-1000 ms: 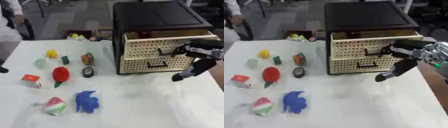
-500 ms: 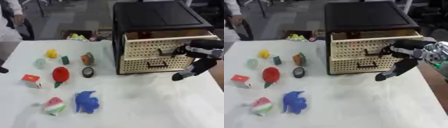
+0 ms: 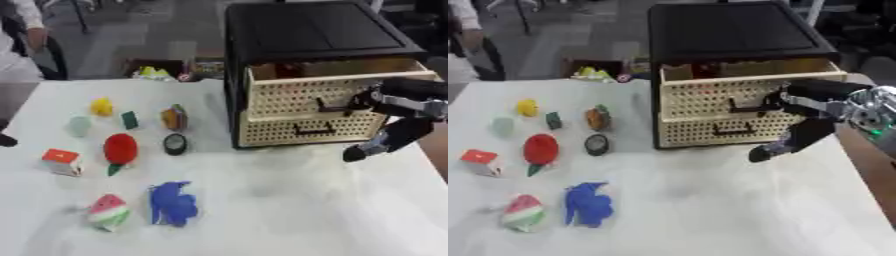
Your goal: Pick up objects from table and place into drawer.
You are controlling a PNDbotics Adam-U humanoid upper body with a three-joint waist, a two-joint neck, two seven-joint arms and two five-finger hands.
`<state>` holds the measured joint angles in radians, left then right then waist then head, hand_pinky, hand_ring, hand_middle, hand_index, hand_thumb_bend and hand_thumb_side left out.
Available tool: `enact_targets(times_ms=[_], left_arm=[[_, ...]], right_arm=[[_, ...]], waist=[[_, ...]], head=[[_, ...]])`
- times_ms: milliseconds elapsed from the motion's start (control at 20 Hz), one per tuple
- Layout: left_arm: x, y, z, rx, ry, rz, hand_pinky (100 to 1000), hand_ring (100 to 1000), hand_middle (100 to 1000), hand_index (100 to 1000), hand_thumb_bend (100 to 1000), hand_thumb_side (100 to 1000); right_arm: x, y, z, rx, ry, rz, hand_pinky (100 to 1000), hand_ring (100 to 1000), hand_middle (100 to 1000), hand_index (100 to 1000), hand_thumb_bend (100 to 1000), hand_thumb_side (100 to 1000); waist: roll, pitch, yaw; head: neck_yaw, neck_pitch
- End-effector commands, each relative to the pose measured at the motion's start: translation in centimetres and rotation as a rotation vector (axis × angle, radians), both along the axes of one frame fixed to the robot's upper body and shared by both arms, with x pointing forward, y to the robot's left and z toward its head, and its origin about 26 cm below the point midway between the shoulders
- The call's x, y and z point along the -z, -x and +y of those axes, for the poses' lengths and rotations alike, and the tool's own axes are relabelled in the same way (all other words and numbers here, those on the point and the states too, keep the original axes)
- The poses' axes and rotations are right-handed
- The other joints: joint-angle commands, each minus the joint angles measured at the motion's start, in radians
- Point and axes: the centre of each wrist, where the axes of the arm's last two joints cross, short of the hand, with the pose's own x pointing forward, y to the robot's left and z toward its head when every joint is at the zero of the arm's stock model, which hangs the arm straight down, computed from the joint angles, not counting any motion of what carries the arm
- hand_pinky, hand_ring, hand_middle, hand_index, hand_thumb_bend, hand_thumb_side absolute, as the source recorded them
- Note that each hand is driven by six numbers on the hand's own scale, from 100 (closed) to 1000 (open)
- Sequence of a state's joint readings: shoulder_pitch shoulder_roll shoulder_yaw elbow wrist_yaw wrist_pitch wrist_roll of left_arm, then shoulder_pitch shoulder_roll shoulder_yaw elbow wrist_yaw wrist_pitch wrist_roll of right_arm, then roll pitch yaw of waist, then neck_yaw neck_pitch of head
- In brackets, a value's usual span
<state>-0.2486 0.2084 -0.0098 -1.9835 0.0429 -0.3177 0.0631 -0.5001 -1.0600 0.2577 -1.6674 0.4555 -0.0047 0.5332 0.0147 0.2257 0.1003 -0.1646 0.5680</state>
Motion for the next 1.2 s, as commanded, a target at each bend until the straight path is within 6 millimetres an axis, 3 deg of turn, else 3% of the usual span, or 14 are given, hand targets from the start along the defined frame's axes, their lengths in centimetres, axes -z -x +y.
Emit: enact_targets(times_ms=[50,1200], left_arm=[[-0.8,0.1,0.0,0.002,-0.005,-0.031,518,625,623,703,100,1000],[-0.8,0.1,0.0,-0.002,-0.005,-0.035,518,626,624,702,100,1000]], right_arm=[[-0.2,0.5,-0.7,0.016,0.040,0.029,100,100,100,760,852,826],[0.3,1.7,-0.4,0.000,-0.012,0.047,100,100,100,752,838,829]], waist=[[-0.001,-0.010,-0.005],[0.005,-0.010,-0.013]], head=[[0.003,-0.015],[0.008,-0.018]])
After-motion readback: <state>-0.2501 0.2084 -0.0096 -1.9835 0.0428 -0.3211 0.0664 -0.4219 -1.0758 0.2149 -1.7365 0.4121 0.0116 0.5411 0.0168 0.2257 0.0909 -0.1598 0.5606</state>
